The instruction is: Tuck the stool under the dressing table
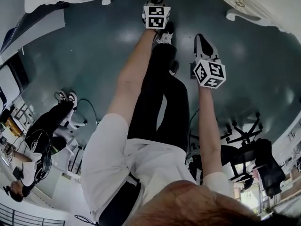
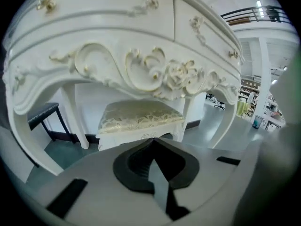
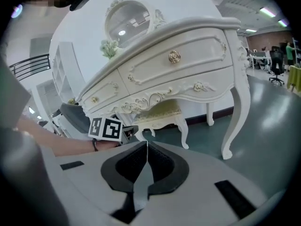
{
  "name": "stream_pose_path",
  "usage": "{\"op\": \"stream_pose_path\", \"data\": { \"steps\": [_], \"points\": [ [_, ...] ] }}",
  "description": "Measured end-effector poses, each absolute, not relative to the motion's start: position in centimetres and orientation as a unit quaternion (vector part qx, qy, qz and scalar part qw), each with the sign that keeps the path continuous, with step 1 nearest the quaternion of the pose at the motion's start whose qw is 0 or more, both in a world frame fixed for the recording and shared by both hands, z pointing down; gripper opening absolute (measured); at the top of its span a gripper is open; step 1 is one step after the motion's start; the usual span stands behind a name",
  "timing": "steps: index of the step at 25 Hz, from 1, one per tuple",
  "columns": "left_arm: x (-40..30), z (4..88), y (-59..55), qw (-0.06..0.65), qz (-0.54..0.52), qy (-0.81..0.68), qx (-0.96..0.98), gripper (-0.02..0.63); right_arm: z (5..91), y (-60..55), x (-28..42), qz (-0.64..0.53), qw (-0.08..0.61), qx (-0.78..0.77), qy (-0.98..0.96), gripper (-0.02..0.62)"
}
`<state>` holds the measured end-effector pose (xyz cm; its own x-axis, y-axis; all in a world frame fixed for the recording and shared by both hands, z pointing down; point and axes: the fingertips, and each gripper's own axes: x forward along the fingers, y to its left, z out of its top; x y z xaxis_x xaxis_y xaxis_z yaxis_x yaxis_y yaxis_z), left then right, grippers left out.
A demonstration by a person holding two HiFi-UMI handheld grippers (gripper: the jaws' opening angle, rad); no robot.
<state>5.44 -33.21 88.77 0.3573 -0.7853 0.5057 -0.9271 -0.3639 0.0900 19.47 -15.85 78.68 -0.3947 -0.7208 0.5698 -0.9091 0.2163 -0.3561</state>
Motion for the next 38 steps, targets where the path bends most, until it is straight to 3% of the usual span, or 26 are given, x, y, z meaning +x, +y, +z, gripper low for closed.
{"op": "stream_pose_path", "data": {
  "steps": [22,38],
  "points": [
    [-0.1,57.4,-14.0,0.219,0.173,-0.505,0.817,0.014,56.7,-9.9,13.9,0.303,0.136,0.534,-0.778,0.044],
    [0.0,48.4,-4.9,0.215,0.205,-0.492,0.819,0.014,49.3,-2.5,13.2,0.318,0.122,0.548,-0.764,0.044]
  ]
}}
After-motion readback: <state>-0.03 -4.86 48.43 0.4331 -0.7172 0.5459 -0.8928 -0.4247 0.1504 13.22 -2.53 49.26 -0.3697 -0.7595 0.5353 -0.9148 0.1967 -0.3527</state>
